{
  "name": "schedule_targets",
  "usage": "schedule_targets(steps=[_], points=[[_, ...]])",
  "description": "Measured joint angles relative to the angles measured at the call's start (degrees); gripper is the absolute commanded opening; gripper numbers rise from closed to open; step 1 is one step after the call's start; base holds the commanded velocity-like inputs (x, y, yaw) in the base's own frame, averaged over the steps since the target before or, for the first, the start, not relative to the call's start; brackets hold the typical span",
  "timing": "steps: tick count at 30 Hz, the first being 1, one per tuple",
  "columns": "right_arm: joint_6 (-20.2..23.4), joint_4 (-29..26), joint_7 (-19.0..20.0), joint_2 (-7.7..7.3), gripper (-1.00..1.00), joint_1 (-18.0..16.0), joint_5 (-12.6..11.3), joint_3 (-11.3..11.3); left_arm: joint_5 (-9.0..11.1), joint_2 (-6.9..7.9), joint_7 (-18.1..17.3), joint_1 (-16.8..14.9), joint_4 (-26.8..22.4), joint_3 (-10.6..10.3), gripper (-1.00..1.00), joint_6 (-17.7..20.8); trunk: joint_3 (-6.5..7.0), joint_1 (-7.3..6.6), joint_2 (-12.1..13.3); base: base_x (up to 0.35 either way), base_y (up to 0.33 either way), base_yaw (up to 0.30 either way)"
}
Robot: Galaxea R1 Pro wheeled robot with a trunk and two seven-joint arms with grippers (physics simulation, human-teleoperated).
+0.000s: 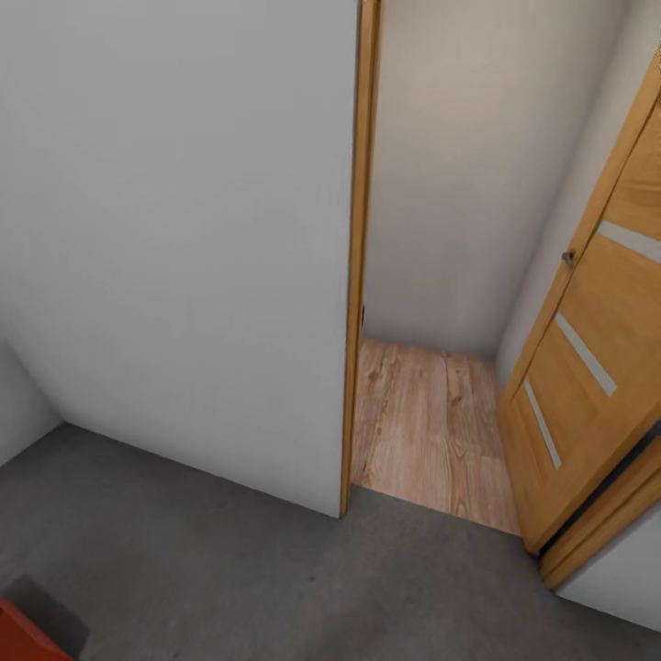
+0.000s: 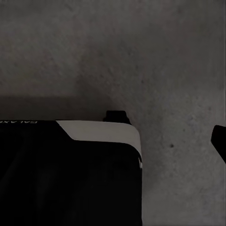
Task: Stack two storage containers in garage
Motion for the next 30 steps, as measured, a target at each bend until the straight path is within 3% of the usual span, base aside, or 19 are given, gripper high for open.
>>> schedule_targets(steps=[6, 11, 14, 30], points=[[0.0, 0.0, 0.0, -0.17, 1.00, 0.0, -0.5, -0.1, 0.0, 0.03, 0.0, 0.0, 0.0, 0.0, 1.00, 0.0, 0.53, 0.00, 0.0, 0.000, 0.000, -0.018], [0.0, 0.0, 0.0, -0.30, 1.00, 0.0, -4.6, 0.0, 0.0, 0.05, 0.0, 0.0, 0.0, 0.0, 1.00, 0.0, 0.97, 0.00, 0.0, 0.000, 0.000, -0.078], [0.0, 0.0, 0.0, -0.30, 1.00, 0.0, -5.7, 0.0, 0.0, 0.06, 0.0, 0.0, 0.0, 0.0, 1.00, 0.0, 1.24, 0.00, 0.0, 0.000, 0.000, -0.091], [1.3, 0.1, 1.2, -0.43, 1.00, 0.0, -5.4, 0.1, 0.2, 0.21, 0.0, 0.2, 0.1, 0.0, 1.00, 0.5, 1.46, 0.00, 0.0, 0.000, 0.000, -0.007]])
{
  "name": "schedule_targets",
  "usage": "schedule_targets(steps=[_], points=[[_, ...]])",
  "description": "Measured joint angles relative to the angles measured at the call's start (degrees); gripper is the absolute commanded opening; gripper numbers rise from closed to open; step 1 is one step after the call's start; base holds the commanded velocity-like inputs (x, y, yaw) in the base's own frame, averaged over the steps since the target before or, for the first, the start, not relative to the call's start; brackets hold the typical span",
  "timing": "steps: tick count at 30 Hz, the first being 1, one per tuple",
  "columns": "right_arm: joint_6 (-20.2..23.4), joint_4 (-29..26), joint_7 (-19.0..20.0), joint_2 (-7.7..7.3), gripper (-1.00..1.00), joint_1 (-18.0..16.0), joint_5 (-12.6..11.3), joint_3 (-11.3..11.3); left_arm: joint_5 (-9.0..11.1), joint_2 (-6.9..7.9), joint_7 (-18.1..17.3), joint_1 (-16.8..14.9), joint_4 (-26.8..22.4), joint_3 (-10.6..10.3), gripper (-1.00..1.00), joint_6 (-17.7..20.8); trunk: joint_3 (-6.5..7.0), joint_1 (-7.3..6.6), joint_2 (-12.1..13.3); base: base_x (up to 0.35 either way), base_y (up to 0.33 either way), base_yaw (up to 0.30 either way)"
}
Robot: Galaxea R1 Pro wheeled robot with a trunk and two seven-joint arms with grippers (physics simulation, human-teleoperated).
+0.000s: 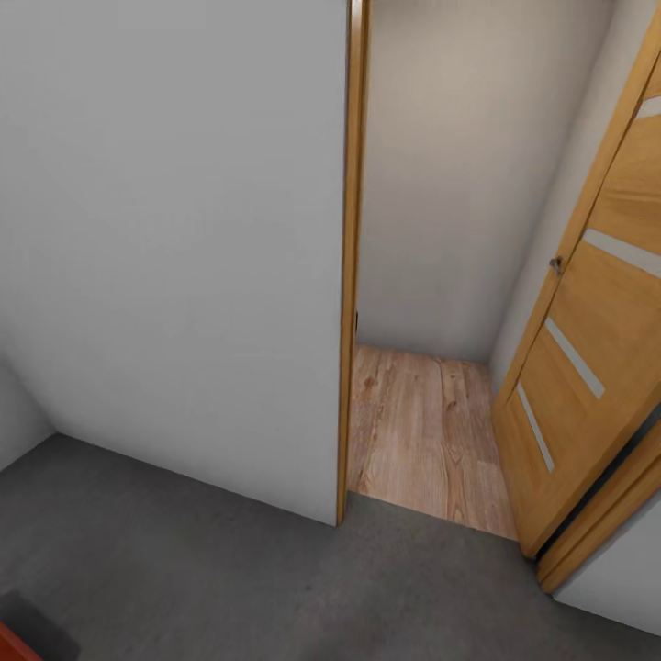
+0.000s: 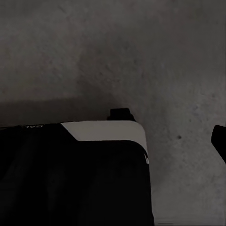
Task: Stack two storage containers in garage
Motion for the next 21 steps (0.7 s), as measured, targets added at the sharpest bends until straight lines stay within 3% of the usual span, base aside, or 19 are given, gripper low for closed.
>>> schedule_targets(steps=[7, 21], points=[[6.9, 0.0, 4.7, -0.09, 1.00, 0.0, 0.5, 0.0, 0.0, -0.01, -0.1, 0.1, 0.0, 0.0, 1.00, 1.9, 0.00, 0.00, 0.0, 0.000, 0.000, -0.018], [7.5, 0.0, 4.6, -0.05, 1.00, 0.0, 0.4, 0.0, -0.1, 0.02, -0.1, 0.1, -0.1, 0.0, 1.00, 2.5, 0.00, 0.00, 0.0, 0.000, 0.000, -0.231]])
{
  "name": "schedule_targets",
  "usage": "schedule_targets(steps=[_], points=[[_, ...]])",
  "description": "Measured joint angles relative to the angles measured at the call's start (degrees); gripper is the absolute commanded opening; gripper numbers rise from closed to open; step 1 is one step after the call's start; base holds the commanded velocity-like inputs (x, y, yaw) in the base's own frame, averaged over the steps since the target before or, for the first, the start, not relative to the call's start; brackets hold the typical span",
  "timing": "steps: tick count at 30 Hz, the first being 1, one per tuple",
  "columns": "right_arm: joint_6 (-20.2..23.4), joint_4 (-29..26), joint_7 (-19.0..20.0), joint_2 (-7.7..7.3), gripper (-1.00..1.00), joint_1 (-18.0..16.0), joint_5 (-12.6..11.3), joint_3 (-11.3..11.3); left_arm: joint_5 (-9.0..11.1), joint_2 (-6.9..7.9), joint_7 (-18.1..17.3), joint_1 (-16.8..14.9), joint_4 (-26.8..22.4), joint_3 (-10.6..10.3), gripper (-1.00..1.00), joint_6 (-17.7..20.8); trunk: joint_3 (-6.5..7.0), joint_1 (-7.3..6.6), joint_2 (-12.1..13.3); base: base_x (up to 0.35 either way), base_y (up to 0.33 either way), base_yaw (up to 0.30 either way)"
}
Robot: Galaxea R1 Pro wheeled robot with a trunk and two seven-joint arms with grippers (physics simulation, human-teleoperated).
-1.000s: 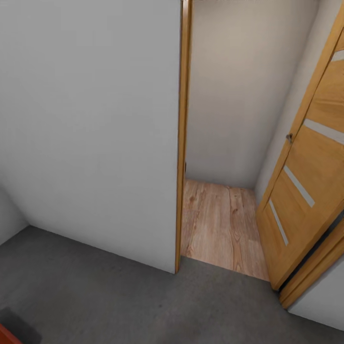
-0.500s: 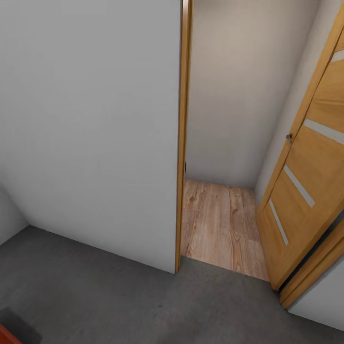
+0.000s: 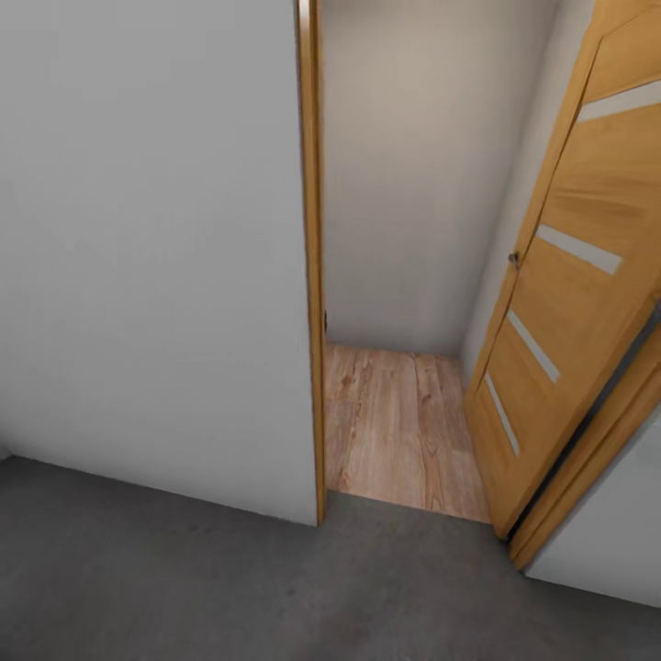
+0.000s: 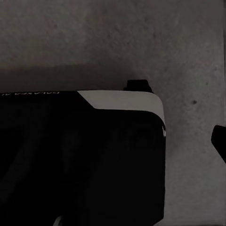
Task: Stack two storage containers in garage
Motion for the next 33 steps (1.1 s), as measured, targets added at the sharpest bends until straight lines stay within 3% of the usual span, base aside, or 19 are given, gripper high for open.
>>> schedule_targets(steps=[7, 22, 33], points=[[-0.2, 0.0, 0.0, -0.06, 1.00, 0.0, 0.0, 0.0, 0.0, 0.00, 0.0, 0.0, 0.0, 0.0, 1.00, -0.1, 0.00, 0.00, 0.0, 0.000, 0.000, -0.226], [-0.3, 0.0, 0.3, -0.10, 1.00, 0.0, 0.0, 0.0, 0.0, 0.01, 0.0, 0.0, 0.0, 0.0, 1.00, -0.1, 0.00, 0.00, 0.0, 0.000, 0.000, -0.020], [-0.3, 0.0, 0.2, -0.06, 1.00, 0.0, 0.0, 0.0, -0.1, 0.00, 0.0, 0.0, 0.0, 0.0, 1.00, -0.1, 0.10, 0.00, 0.0, 0.000, 0.000, -0.234]])
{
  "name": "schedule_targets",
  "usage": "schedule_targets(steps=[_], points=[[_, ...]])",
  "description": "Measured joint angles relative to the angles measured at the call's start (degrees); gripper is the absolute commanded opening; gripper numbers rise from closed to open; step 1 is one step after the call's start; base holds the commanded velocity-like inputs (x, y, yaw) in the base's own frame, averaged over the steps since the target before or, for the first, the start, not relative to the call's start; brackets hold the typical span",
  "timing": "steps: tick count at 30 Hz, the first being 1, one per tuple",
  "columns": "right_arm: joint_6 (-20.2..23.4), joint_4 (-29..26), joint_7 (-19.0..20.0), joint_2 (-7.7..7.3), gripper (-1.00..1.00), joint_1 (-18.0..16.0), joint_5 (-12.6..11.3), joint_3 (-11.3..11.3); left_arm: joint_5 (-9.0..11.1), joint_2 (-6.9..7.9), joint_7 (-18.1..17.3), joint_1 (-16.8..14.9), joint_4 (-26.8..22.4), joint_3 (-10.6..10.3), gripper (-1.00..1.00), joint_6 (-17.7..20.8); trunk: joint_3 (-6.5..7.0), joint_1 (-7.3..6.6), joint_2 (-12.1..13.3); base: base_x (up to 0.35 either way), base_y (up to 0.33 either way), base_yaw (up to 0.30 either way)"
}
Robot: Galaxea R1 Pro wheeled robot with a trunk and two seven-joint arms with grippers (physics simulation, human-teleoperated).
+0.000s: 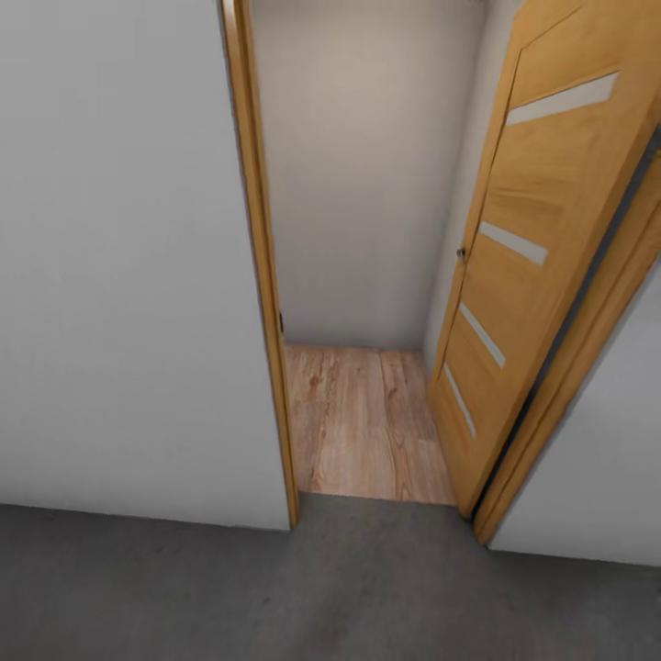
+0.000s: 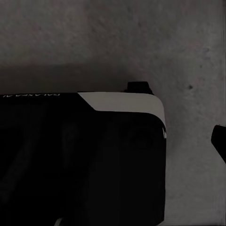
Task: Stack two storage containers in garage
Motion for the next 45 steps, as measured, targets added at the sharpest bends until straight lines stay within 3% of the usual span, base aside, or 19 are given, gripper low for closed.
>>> schedule_targets(steps=[32, 45], points=[[0.0, 0.0, 0.0, -0.03, 1.00, 0.0, -0.4, 0.0, -0.1, 0.00, 0.0, 0.0, 0.0, 0.0, 1.00, -0.1, 0.00, 0.00, 0.0, 0.000, 0.000, -0.241], [0.0, 0.0, 0.4, -0.08, 1.00, 0.0, -0.1, 0.0, -0.1, -0.25, 0.0, 0.0, 0.0, 0.0, 1.00, -0.2, 0.00, 0.00, 0.0, 0.000, 0.000, -0.023]])
